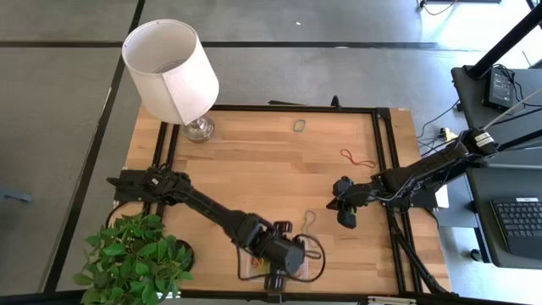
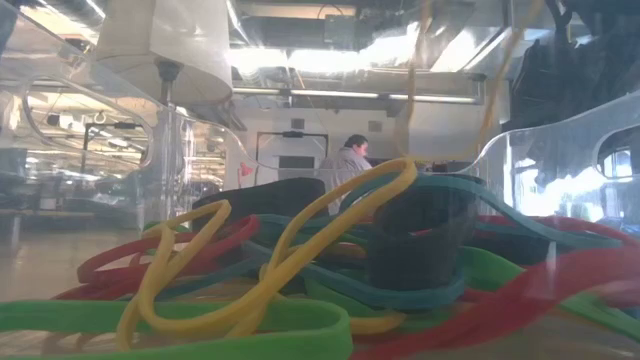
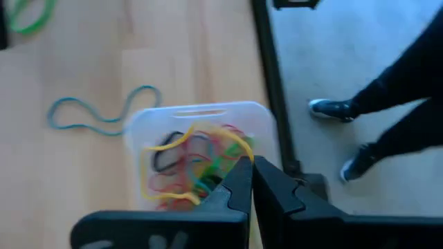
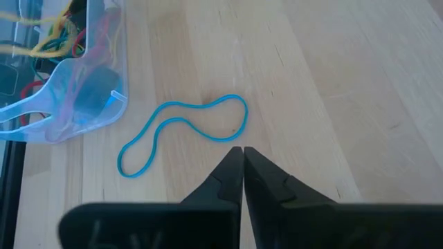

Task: Pick and place rubber bands into bin
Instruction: Put the yellow rubber band into the transparent bin

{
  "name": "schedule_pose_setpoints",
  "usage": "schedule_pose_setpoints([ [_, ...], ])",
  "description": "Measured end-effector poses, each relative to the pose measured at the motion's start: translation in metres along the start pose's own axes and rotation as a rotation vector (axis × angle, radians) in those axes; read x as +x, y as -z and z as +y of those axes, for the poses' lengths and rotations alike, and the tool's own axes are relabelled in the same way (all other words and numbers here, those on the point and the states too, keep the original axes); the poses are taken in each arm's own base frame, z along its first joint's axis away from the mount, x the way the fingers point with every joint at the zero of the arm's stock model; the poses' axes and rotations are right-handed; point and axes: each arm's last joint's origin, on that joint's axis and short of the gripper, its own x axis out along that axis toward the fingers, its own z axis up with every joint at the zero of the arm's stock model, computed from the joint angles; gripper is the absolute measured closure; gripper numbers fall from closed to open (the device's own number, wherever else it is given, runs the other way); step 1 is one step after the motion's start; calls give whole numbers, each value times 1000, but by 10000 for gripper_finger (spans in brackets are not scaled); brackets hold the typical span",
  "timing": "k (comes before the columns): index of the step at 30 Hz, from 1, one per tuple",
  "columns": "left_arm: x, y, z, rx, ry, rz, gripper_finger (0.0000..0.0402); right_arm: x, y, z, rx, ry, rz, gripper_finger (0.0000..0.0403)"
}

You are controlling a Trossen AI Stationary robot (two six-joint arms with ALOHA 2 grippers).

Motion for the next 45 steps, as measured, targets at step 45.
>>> schedule_pose_setpoints([
  [45,90,57,48,288,50,313,330,-14,9,38,419,-40,-74,401],
])
